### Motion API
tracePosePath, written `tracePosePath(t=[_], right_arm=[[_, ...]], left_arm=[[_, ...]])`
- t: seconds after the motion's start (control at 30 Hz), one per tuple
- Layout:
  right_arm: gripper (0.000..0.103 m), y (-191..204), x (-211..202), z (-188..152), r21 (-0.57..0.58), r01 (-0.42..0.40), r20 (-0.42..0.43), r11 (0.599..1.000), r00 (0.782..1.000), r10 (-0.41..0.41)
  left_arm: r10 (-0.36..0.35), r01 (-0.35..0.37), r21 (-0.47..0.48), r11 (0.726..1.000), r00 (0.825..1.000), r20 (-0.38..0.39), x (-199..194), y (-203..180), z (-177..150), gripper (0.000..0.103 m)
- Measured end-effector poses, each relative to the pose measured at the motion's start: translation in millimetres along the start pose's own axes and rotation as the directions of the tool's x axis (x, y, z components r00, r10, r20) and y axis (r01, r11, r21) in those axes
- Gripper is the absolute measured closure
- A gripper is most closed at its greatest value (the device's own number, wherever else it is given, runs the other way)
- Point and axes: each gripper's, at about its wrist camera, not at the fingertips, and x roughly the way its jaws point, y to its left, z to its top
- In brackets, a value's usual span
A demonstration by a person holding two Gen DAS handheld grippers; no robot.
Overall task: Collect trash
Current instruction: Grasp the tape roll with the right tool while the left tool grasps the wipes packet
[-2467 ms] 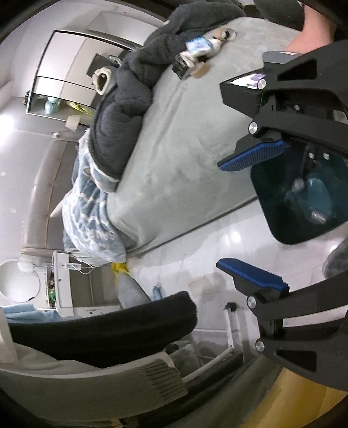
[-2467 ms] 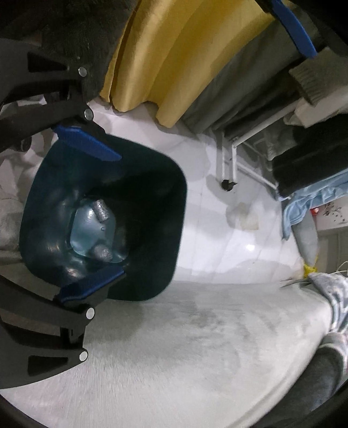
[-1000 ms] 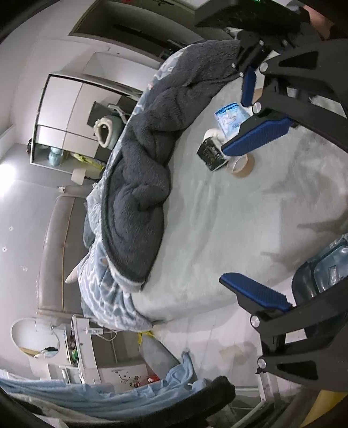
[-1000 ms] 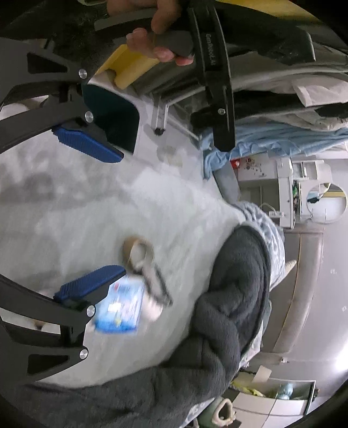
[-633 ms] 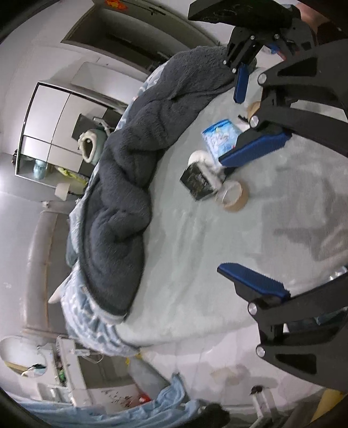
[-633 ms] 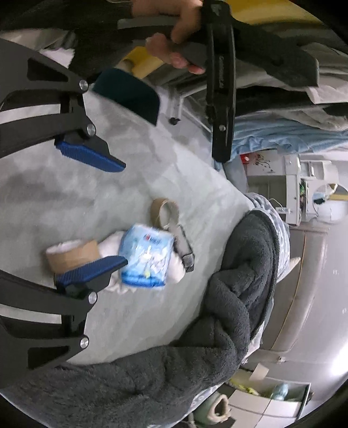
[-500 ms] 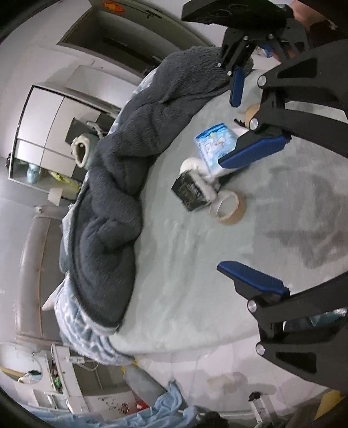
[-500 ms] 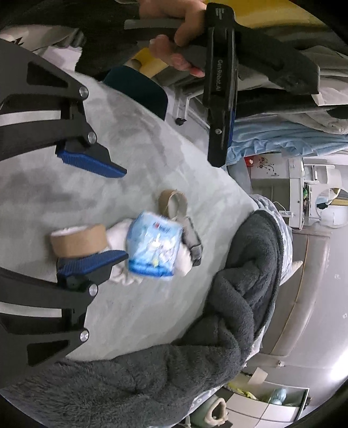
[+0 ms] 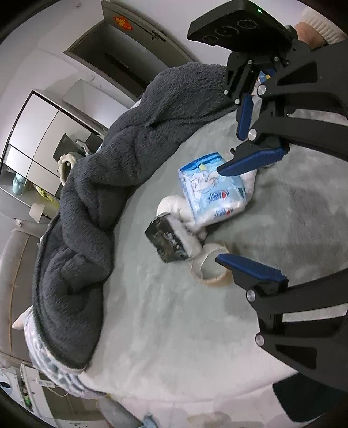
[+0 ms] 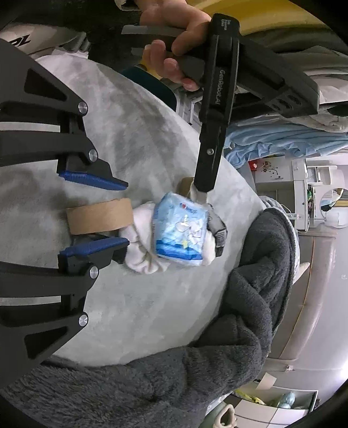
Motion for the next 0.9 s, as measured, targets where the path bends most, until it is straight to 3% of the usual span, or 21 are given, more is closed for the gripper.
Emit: tracePosePath(t=[0.23, 0.47, 0.73, 0.9], right_arm=[[0.080, 1.1, 6.6, -8.1, -0.008, -0.006, -0.026, 1.000, 1.000, 0.006], [0.081, 1.2, 4.7, -9.6, -0.015, 0.000, -0.021, 1.000, 1.000, -0.001], [0.081, 5.4, 0.2, -9.8, -0.020, -0.018, -0.006, 1.000, 1.000, 0.018], [0.081, 5.3, -0.1, -9.7, -0.012, -0.025, -0.001, 1.000, 1.000, 0.025]], left_arm=[[-0.073, 0.073, -0.060, 0.996, 0.997, -0.008, 17.3, 1.1, 0.3, 0.041], [-0.117, 0.112, -0.146, 0.983, 0.993, -0.026, 34.4, 13.1, -1.5, 0.052], [-0.177, 0.166, -0.171, 0.971, 0.983, -0.054, 45.6, 12.5, -3.3, 0.052], [-0.184, 0.173, -0.177, 0.969, 0.982, -0.049, 47.8, 12.8, -3.3, 0.068]])
